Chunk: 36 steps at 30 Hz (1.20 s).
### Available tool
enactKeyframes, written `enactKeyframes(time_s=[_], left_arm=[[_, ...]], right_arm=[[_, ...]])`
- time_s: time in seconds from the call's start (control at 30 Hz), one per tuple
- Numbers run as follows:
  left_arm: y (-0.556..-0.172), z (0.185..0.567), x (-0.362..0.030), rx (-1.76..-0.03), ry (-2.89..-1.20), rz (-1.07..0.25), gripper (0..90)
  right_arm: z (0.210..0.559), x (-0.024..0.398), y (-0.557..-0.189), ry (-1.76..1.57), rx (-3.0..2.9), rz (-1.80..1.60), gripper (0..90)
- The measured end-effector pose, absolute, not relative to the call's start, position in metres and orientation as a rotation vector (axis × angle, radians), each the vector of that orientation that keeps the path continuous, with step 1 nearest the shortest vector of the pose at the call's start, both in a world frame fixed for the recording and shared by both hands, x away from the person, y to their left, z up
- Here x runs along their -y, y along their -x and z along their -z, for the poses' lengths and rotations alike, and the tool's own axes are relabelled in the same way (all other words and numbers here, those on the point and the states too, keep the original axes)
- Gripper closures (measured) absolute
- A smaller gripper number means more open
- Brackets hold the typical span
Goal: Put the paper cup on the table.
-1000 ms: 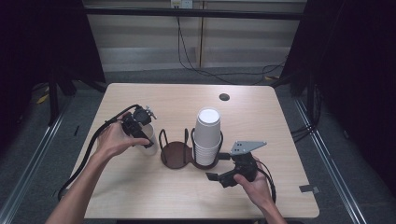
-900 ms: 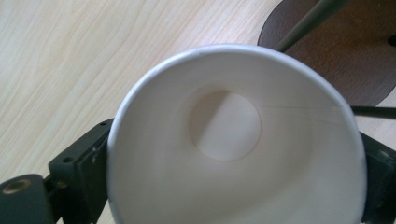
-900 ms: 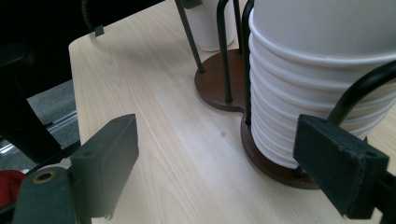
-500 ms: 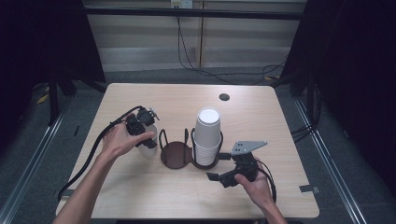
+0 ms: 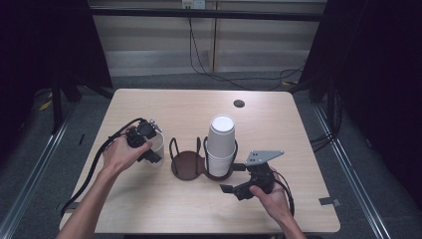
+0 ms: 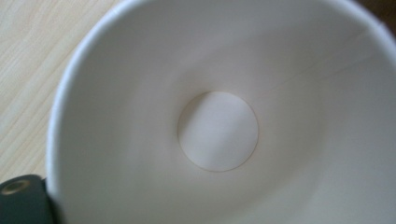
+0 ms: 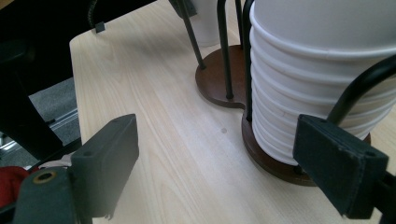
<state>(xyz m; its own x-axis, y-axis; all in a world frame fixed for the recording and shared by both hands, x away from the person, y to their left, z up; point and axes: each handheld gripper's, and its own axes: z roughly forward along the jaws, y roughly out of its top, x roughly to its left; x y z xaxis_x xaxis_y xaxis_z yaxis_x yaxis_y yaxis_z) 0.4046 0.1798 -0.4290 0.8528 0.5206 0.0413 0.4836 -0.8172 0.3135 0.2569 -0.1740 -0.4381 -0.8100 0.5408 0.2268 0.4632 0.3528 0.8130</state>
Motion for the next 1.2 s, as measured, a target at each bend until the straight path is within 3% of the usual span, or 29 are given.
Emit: enactKeyframes(time_s=[0.27, 0.4, 0.47, 0.57, 1.2], left_arm=[[-0.401, 0.435, -0.190, -0.757, -2.716, -0.171, 3.6], [-0.398, 0.437, -0.196, -0.758, -2.693, -0.143, 8.0], [-0.396, 0.439, -0.200, -0.757, -2.685, -0.132, 15.4], [-0.393, 0.443, -0.205, -0.754, -2.677, -0.109, 15.8], [-0.354, 0.434, -0.243, -0.791, -2.384, -0.161, 17.4]], right_arm=[[0.438, 0.174, -0.257, -0.935, -2.516, -1.470, 14.5], [0.437, 0.174, -0.256, -0.925, -2.510, -1.477, 14.5], [0.438, 0.174, -0.256, -0.924, -2.511, -1.477, 14.5], [0.437, 0.174, -0.256, -0.925, -2.507, -1.480, 14.5], [0.437, 0.178, -0.256, -0.944, -2.487, -1.476, 14.5]])
